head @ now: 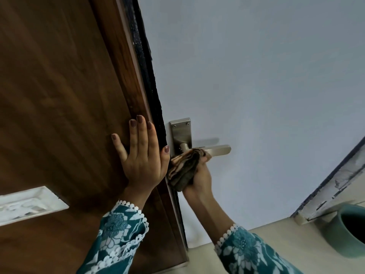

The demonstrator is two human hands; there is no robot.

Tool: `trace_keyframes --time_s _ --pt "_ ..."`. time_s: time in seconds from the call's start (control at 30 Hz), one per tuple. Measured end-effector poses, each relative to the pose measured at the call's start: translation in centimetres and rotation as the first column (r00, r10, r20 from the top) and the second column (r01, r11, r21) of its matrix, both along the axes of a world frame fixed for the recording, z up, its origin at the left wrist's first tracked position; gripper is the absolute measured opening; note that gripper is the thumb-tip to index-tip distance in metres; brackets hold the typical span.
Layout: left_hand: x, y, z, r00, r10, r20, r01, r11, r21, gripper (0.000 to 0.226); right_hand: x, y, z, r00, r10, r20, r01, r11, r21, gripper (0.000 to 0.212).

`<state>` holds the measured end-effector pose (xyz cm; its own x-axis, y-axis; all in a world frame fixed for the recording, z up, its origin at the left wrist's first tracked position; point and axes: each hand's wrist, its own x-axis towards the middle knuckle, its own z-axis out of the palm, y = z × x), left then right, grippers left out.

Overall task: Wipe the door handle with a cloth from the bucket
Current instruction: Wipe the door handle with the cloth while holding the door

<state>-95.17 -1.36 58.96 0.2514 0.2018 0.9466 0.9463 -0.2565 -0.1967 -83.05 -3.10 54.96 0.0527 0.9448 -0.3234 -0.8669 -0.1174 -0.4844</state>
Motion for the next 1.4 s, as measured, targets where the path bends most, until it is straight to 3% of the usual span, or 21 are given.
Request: trace_keyframes --time_s 0.07,0.3,0.4,0.53,0.7,0.77,0.87,1.0,1.17,1.23,1.33,1.4 --pt "-0.1 -0.1 0.1 1.0 -0.005 -0.01 0.005 1.0 -0.006 0.068 -0.3 -0.3 0.0 0.999 0.037 0.008 -0.037 0.999 0.022 0.032" --pt "-1.3 0.0 -1.1 0.999 -0.004 -0.042 0.003 1.0 -0.026 0.057 8.2 0.4 1.0 0.976 -0.185 0.116 0.185 0.983 0.008 0.022" --pt "-1.3 0.1 -1.3 0.999 0.01 -0.049 -0.01 1.0 -0.002 0.057 10.1 0.9 1.0 0.966 -0.202 0.159 0.2 0.979 0.033 0.026" --pt "-1.1 0.3 -1.4 0.999 0.007 -0.045 -0.006 1.0 0.018 0.057 7.7 1.6 -0.8 0.983 -0.185 -0.001 0.185 0.982 0.036 0.029" --pt "-1.1 0.2 -1.3 0.999 0.008 -0.045 -0.007 1.0 0.016 0.057 1.9 1.2 -1.1 0.998 -0.044 0.053 0.046 0.998 -0.044 0.033" --pt "-1.1 0.1 -1.3 0.999 0.003 -0.038 -0.002 1.0 0.009 0.057 -0.3 0.8 -0.6 0.998 -0.025 -0.063 0.024 1.0 -0.011 0.044" --pt "-1.1 0.0 -1.3 1.0 0.005 -0.031 -0.005 1.0 -0.003 0.057 -2.2 0.5 -0.4 0.993 0.008 -0.117 -0.012 0.999 -0.039 0.039" --pt "-1.2 -0.3 -1.1 1.0 -0.013 -0.025 0.012 1.0 -0.023 0.056 -1.0 -0.2 0.4 0.996 0.051 -0.078 -0.057 0.996 -0.075 0.031" --pt "-1.4 -0.2 -1.1 0.999 -0.015 -0.034 0.015 1.0 -0.021 0.056 5.4 0.6 1.3 0.994 -0.073 -0.083 0.052 0.973 -0.226 0.019" --pt "-1.4 -0.1 -1.1 0.999 -0.014 -0.032 0.014 1.0 -0.014 0.056 7.4 0.8 1.3 0.999 -0.047 -0.009 0.045 0.98 -0.193 0.016" --pt "-1.3 0.0 -1.2 0.999 -0.013 -0.03 0.013 1.0 0.0 0.056 9.1 0.1 1.9 0.937 -0.091 0.338 0.136 0.985 -0.109 0.019" --pt "-1.3 0.1 -1.2 0.999 -0.013 -0.033 0.013 1.0 0.003 0.056 9.7 -0.4 1.8 0.769 -0.157 0.62 0.168 0.985 0.04 0.018"
